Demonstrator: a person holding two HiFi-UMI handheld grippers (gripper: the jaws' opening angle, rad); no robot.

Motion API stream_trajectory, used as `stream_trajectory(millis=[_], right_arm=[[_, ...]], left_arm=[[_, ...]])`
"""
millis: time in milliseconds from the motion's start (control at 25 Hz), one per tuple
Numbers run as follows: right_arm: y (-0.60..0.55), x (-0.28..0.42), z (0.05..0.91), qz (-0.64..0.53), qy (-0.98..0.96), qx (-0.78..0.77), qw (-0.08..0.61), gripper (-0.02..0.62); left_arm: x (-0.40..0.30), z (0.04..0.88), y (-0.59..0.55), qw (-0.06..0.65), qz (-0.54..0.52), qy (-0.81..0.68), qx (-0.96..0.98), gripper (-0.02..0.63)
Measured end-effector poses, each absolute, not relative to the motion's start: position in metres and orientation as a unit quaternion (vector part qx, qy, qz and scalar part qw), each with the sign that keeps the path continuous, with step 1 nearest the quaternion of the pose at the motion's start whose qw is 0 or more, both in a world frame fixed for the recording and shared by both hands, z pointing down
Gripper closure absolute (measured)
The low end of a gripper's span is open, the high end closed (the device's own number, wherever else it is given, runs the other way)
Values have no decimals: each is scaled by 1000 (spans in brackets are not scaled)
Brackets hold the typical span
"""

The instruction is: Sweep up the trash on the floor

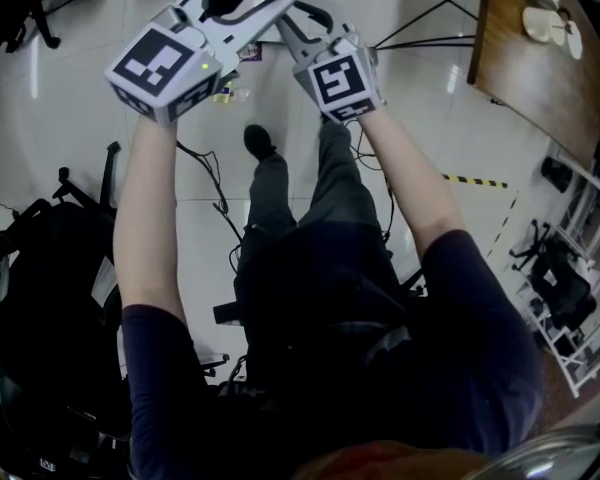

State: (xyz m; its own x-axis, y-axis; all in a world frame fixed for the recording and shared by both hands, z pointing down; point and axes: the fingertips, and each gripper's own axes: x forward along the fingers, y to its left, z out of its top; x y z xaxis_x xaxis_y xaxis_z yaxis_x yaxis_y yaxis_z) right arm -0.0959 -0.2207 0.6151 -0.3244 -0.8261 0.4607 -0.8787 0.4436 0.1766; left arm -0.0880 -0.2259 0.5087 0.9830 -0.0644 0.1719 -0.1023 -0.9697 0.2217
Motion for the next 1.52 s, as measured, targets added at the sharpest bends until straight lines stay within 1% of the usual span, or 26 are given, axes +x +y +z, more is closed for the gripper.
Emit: stream_trajectory(millis=[120, 200, 360, 440, 520, 640, 800, 1000, 1520], right_arm=[[-223, -92, 605, 38, -805, 541, 242, 494], [-226, -91, 598, 32, -804, 545, 236, 494], [-232, -90, 610, 50, -805, 542, 237, 496], [-232, -95, 625, 65, -802, 541, 245, 499], [-229, -104, 638, 80, -802, 535, 251, 499], [-225, -122, 645, 94, -809, 524, 249, 499], [-217, -134, 650, 105, -814, 510, 256, 499], [-206, -146, 650, 117, -808, 512, 267, 502], [-176, -169, 642, 143, -803, 519, 258, 502]], left_arm=[[-85, 497, -225, 116, 63, -39, 990, 508], [-84, 488, -225, 103, 63, -37, 992, 506], [-83, 500, -223, 51, 117, -35, 991, 508], [-86, 516, -220, 50, 140, -38, 988, 506], [-91, 530, -214, 76, 139, -40, 987, 505], [-106, 536, -212, 138, 101, -40, 984, 491], [-119, 544, -208, 175, 91, -38, 980, 483], [-133, 540, -196, 263, 63, -16, 963, 469], [-154, 535, -175, 248, 98, 15, 964, 471]])
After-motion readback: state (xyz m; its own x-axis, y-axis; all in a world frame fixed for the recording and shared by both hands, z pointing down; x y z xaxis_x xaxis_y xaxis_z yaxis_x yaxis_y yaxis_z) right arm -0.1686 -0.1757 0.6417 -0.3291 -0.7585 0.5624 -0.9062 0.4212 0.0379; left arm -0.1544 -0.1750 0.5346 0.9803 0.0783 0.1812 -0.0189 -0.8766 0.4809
